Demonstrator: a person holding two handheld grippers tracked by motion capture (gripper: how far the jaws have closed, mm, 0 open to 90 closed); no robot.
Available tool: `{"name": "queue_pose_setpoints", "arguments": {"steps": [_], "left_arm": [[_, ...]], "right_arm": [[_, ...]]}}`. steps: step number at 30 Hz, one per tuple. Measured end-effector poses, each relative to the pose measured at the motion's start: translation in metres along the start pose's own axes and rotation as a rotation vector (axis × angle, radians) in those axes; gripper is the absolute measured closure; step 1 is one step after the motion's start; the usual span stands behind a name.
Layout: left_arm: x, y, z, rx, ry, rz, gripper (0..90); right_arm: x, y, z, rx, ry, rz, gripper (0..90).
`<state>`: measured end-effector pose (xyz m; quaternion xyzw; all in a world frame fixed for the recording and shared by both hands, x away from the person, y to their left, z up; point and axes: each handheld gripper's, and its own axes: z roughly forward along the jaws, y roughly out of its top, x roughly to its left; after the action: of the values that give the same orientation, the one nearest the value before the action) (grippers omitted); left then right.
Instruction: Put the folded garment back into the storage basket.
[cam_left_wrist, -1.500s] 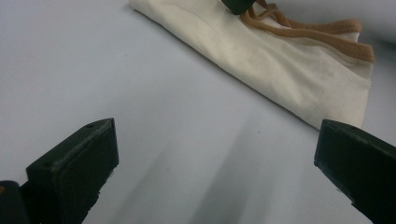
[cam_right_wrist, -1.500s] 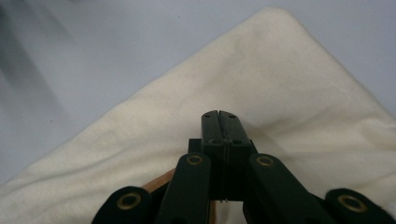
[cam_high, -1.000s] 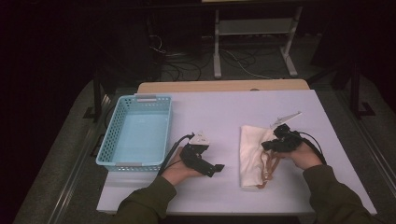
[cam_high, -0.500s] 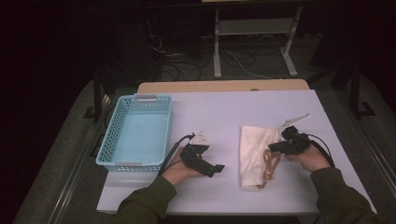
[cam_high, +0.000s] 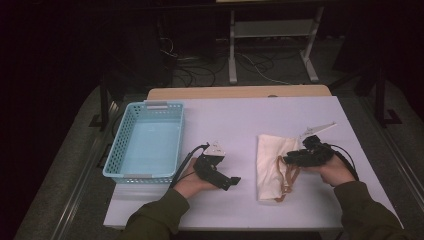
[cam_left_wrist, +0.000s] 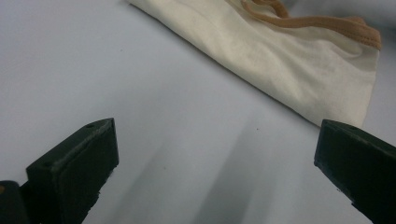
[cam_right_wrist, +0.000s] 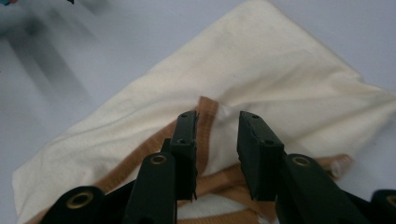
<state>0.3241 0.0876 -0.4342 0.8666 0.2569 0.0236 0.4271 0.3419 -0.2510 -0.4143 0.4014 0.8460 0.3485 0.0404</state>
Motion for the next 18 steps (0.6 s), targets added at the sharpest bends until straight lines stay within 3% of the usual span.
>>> {"name": "queue_pose_setpoints", "arguments": {"steps": [8, 9, 10, 14, 18], "left_arm": [[0.000, 0.000, 0.000, 0.001, 0.000, -0.001, 0.0], [0.000, 0.000, 0.000, 0.000, 0.001, -0.001, 0.0], [0.000, 0.000, 0.000, 0.001, 0.000, 0.002, 0.0], [0.000, 0.000, 0.000, -0.003, 0.002, -0.005, 0.0], [0.000, 0.000, -0.001, -0.002, 0.001, -0.002, 0.0]], "right_arm": [[0.009, 0.014, 0.018, -0.006, -0.023, -0.015, 63.9], [0.009, 0.015, 0.022, 0.010, -0.042, -0.022, 72.2], [0.009, 0.015, 0.022, 0.010, -0.042, -0.022, 72.2], [0.007, 0.014, 0.022, 0.012, -0.056, -0.026, 87.8], [0.006, 0.013, 0.016, -0.005, -0.062, -0.029, 88.6]]}}
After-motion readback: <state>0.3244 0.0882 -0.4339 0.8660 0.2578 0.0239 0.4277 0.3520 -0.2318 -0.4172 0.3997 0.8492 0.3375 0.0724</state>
